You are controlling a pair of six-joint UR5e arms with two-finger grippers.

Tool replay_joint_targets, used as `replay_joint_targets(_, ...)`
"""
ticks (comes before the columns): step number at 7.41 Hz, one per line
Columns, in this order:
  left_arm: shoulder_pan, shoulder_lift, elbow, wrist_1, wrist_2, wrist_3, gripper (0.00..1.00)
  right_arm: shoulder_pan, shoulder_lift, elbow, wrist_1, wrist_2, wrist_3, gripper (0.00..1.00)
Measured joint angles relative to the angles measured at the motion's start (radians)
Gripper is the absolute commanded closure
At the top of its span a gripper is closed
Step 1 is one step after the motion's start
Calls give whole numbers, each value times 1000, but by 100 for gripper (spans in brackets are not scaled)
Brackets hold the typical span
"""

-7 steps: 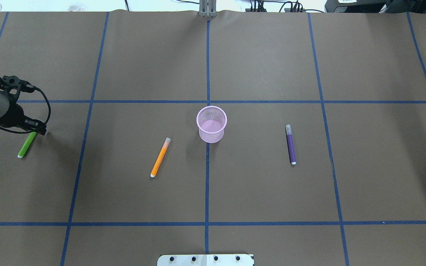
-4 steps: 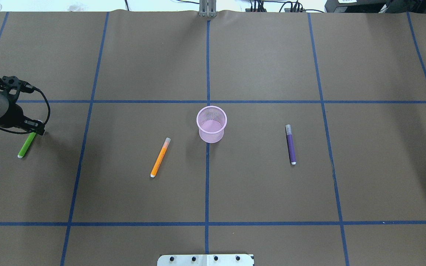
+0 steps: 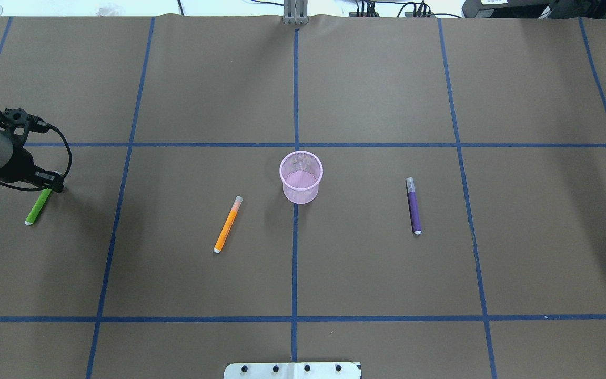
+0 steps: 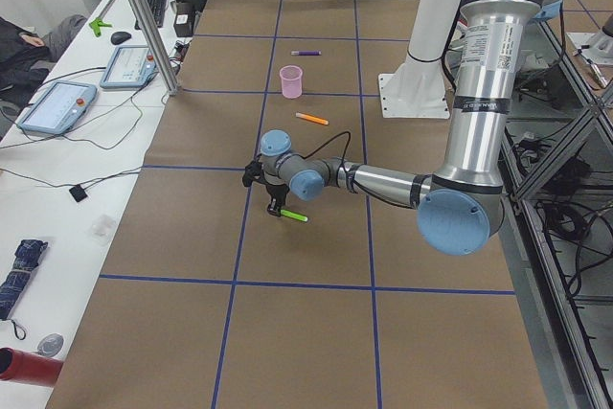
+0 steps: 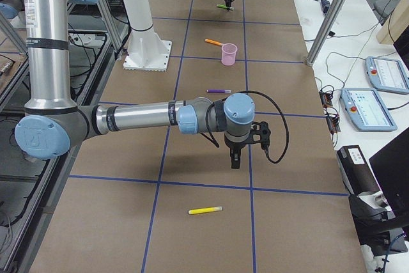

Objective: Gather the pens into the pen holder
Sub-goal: 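Close the left gripper around the green marker's cap end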

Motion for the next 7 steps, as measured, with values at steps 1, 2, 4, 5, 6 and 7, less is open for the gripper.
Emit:
replay_joint_targets(1, 0, 0, 1, -1, 0, 0, 59, 0, 0, 0, 0, 0, 0, 0)
replay_joint_targets(2, 0, 0, 1, -1, 0, 0, 65, 0, 0, 0, 0, -1, 0, 0)
replay_joint_targets(4, 0, 1, 1, -1, 0, 0, 87, 0, 0, 0, 0, -1, 0, 0)
replay_joint_targets(5, 0, 1, 0, -2, 0, 1, 100, 0, 0, -1, 0, -1, 0, 0)
replay_joint_targets(6, 0, 1, -1, -2, 0, 1, 100, 0, 0, -1, 0, -1, 0, 0)
replay_joint_targets(7, 0, 2, -3, -3, -2, 0, 100, 0, 0, -2, 0, -1, 0, 0)
